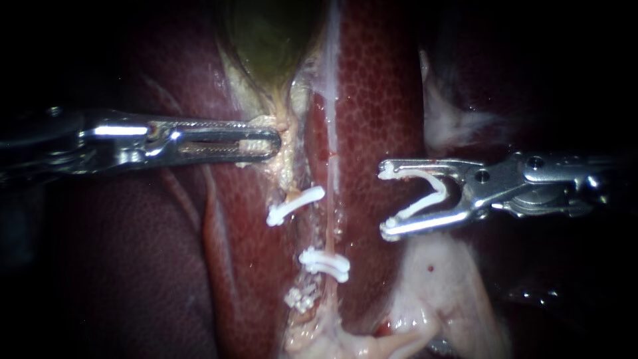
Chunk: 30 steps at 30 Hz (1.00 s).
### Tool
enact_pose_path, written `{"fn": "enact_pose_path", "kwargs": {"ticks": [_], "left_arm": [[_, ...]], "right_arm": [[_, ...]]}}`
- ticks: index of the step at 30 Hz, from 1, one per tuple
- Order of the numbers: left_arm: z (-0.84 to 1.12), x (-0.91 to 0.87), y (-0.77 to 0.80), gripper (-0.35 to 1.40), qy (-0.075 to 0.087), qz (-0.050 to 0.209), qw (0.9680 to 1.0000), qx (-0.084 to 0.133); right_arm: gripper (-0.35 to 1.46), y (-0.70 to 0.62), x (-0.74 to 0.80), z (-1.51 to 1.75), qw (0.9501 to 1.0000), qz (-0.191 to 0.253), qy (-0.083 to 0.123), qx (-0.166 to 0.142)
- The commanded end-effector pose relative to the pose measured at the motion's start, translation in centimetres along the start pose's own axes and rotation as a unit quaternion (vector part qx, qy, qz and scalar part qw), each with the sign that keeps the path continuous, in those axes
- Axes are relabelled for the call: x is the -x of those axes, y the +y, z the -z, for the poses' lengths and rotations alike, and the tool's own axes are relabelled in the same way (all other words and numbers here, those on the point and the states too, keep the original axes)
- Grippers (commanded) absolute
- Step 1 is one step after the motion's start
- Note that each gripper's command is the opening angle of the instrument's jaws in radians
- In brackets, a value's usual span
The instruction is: Clipping third clip right tube
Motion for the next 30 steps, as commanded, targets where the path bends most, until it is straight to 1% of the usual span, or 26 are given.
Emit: {"fn": "enact_pose_path", "kwargs": {"ticks": [1, 3, 6, 10, 14, 21, 24, 30], "left_arm": [[0.01, 0.01, 0.00, -0.35, 0.000, 0.000, 1.0000, 0.000], [0.06, 0.03, -0.01, -0.35, 0.001, 0.001, 1.0000, -0.002], [0.17, 0.14, -0.01, -0.35, 0.003, 0.004, 1.0000, -0.006], [0.36, 0.32, 0.02, -0.35, 0.002, 0.008, 1.0000, 0.001], [0.53, 0.45, 0.07, -0.35, -0.006, 0.016, 0.9998, 0.006], [0.80, 0.66, 0.12, -0.35, -0.020, 0.013, 0.9996, 0.013], [0.86, 0.70, 0.12, -0.35, -0.023, 0.013, 0.9995, 0.014], [0.87, 0.69, 0.10, -0.35, -0.024, 0.014, 0.9995, 0.018]], "right_arm": [[0.60, 0.00, 0.00, 0.00, 1.0000, 0.000, 0.000, 0.000], [0.60, 0.00, 0.00, 0.00, 1.0000, 0.000, 0.000, 0.000], [0.60, 0.00, 0.00, 0.01, 1.0000, 0.000, 0.000, 0.000], [0.60, 0.00, 0.00, 0.01, 1.0000, 0.000, 0.001, 0.000], [0.60, 0.00, 0.00, 0.01, 1.0000, 0.000, 0.001, 0.000], [0.60, 0.00, 0.00, 0.01, 1.0000, 0.000, 0.001, 0.000], [0.60, 0.00, 0.01, 0.00, 1.0000, 0.000, 0.001, 0.000], [0.60, 0.02, 0.04, -0.02, 1.0000, 0.001, 0.001, 0.001]]}}
